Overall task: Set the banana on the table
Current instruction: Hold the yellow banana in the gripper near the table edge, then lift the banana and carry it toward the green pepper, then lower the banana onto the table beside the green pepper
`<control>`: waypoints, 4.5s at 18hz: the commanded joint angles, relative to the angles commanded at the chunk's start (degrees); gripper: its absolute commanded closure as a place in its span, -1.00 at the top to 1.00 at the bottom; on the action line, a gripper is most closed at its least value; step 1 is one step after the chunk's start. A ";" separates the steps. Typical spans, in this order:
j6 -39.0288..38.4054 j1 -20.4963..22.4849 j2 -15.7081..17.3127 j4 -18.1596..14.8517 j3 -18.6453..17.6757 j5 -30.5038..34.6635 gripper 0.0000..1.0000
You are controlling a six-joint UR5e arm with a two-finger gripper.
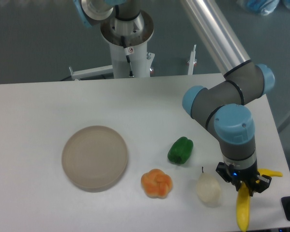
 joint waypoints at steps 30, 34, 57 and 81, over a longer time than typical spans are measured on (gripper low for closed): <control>28.82 15.55 22.50 -1.32 -32.25 -9.31 -0.40; 34.78 18.45 25.48 -1.23 -36.47 -11.95 -0.40; 43.59 19.16 27.42 -0.62 -50.89 -15.91 -0.39; 44.03 16.52 24.26 0.70 -50.01 -12.39 -0.38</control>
